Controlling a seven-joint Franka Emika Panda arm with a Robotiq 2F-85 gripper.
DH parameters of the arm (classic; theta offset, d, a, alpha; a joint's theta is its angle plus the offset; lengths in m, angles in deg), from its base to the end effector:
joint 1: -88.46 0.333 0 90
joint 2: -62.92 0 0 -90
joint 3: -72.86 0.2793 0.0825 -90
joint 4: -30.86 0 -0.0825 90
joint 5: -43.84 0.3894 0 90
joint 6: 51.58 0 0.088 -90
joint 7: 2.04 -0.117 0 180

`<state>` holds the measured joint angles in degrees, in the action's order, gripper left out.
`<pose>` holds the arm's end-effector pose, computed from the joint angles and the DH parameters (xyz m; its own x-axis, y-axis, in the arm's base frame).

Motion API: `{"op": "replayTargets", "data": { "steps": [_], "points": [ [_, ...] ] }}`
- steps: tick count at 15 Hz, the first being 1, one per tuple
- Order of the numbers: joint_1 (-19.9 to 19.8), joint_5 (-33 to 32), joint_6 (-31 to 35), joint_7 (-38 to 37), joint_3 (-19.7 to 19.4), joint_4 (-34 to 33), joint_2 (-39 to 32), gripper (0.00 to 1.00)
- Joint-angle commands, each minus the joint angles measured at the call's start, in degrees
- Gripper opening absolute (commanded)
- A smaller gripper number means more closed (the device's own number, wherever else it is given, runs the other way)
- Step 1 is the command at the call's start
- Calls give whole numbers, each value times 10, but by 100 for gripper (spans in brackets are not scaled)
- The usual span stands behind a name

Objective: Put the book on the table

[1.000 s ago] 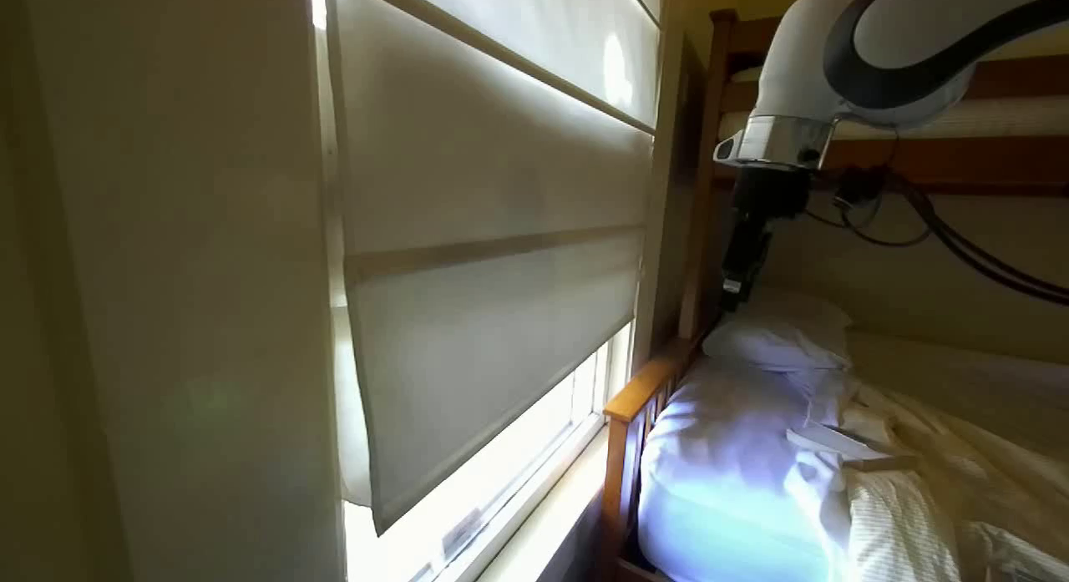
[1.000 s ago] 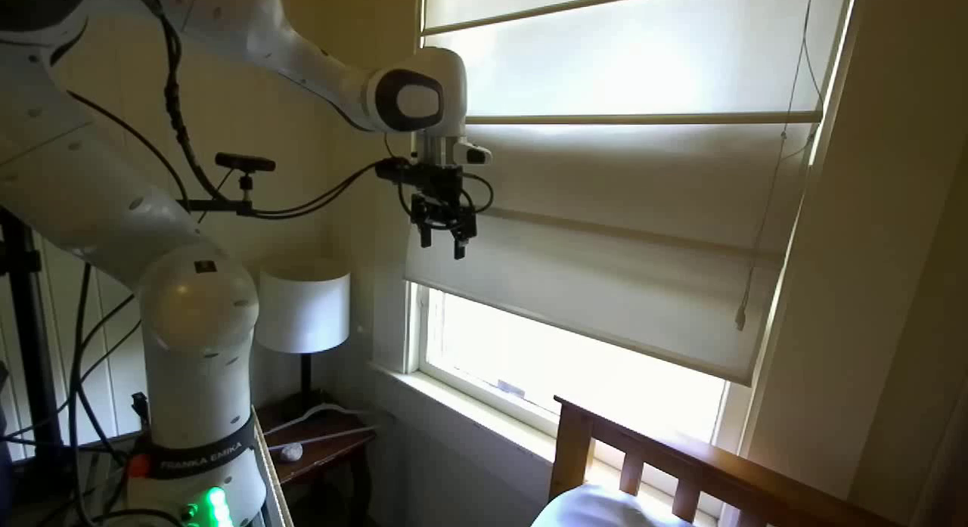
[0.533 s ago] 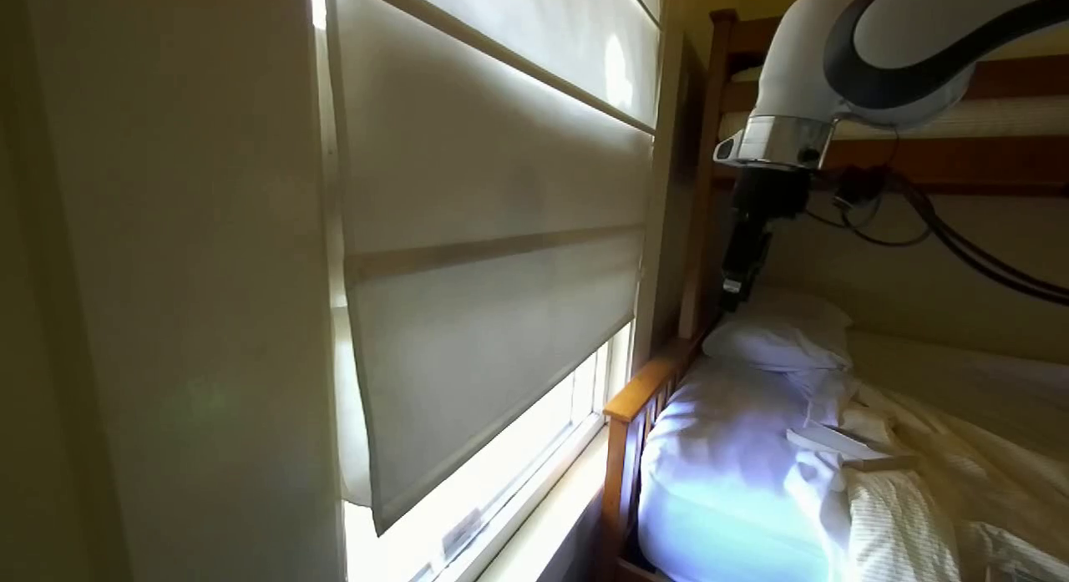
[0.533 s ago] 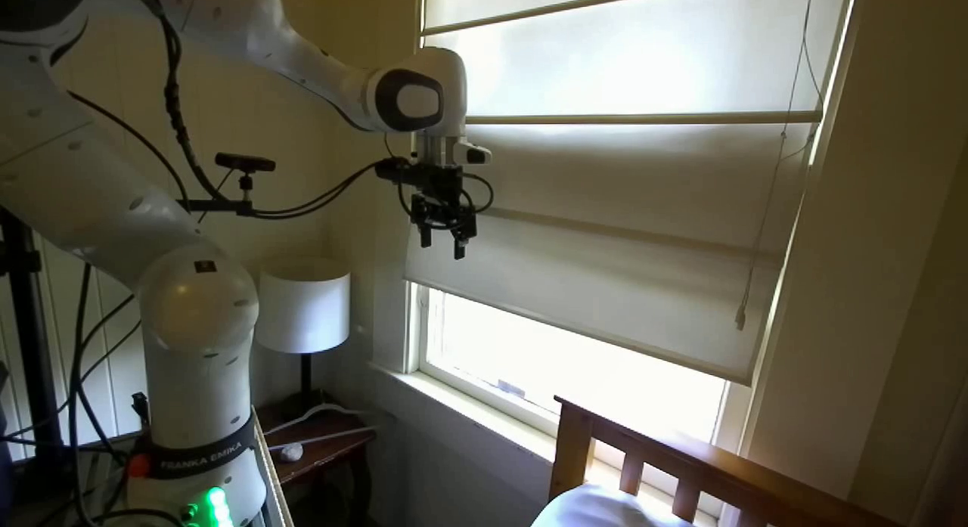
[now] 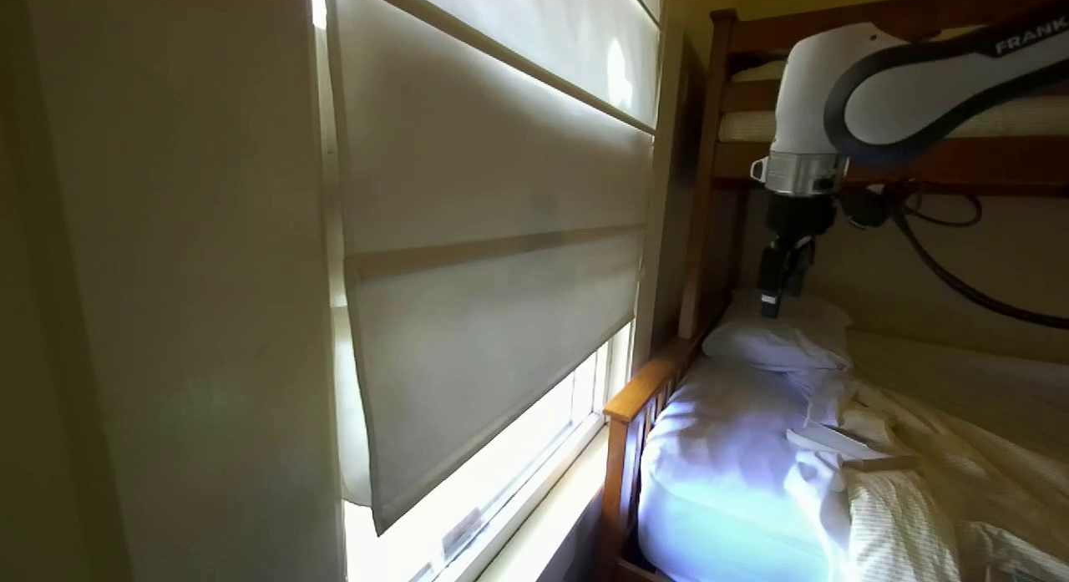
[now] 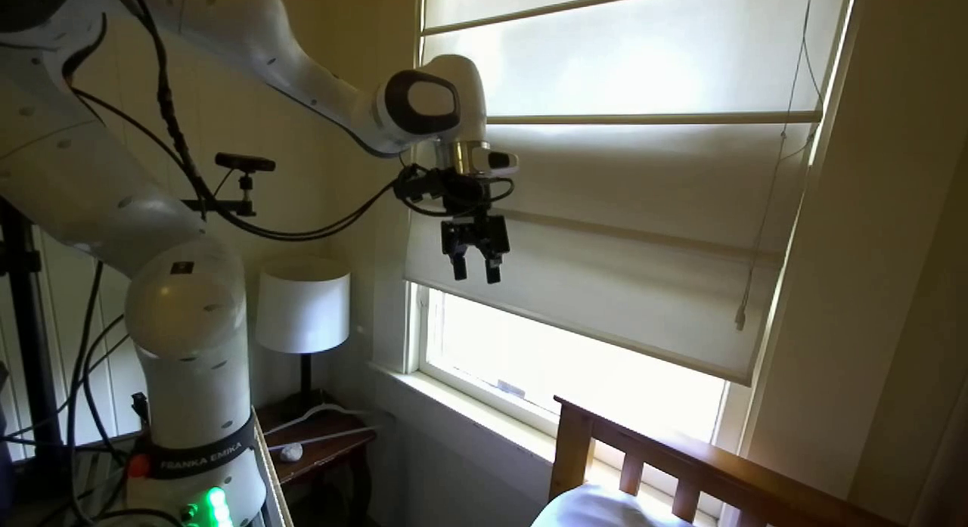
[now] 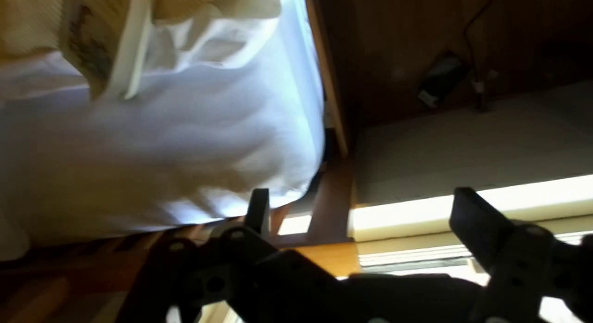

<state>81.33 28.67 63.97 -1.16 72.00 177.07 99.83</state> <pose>0.3878 -0.0722 0.4503 0.9957 -0.0087 0.0920 -0.0306 -0.9704 0.2397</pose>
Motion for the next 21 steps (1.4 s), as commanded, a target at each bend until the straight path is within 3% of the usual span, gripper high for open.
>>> {"op": "replayTargets", "data": {
  "steps": [1,4,5,10,12,17,21],
  "points": [
    [-59,-87,17,-50,-7,21,-8,100],
    [-103,-121,21,-102,-26,17,-37,100],
    [-74,-100,4,-69,-24,17,-14,100],
    [-94,-111,12,-91,-35,18,-34,100],
    [-126,-123,31,-177,-31,-19,-105,100],
    [-174,-143,112,-293,-68,-92,-256,100],
    [-180,-182,126,-405,-103,-170,-387,100]
  ]
}}
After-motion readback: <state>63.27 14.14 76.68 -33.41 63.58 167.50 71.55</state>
